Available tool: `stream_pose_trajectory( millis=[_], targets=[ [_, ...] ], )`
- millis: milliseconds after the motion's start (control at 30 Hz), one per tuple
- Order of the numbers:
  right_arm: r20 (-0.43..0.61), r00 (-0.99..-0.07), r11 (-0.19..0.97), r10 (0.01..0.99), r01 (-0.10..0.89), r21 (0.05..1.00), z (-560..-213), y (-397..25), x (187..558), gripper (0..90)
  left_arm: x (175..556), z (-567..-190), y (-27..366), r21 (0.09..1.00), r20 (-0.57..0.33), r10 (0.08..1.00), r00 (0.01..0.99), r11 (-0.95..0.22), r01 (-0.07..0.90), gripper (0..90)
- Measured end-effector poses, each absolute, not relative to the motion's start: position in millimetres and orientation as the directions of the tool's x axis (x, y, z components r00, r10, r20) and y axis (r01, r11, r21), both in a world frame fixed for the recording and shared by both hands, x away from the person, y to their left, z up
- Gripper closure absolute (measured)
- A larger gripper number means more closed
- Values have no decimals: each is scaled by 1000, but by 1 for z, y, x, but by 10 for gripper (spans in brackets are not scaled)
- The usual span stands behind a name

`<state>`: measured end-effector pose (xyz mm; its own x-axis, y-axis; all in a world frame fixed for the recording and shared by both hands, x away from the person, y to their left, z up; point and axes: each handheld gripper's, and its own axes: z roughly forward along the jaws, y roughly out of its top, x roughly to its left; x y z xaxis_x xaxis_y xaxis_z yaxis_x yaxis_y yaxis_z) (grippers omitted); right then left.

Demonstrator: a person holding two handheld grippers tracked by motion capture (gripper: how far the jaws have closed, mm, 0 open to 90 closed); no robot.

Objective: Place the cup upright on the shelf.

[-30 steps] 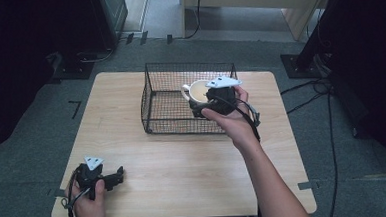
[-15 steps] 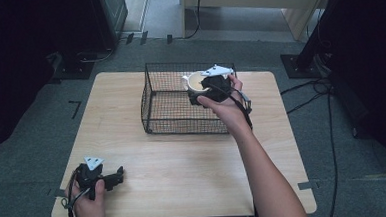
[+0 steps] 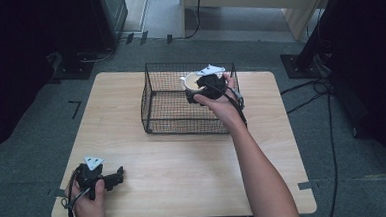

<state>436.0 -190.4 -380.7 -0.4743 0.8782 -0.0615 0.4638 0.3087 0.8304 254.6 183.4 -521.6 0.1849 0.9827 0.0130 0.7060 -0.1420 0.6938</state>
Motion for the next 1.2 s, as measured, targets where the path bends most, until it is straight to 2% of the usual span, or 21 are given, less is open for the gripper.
stream_pose_trajectory(
  millis=[500, 1200],
  targets=[
    [-61, -472, 304, 880, 459, 835, -404, -184, 460, 87, 255, -522, 183, 695, 13, 983, 184, -142, 705, 0],
    [-49, -458, 318, 887, 531, 785, -434, -181, 480, 92, 255, -522, 183, 694, 12, 983, 184, -141, 706, 0]
  ],
)
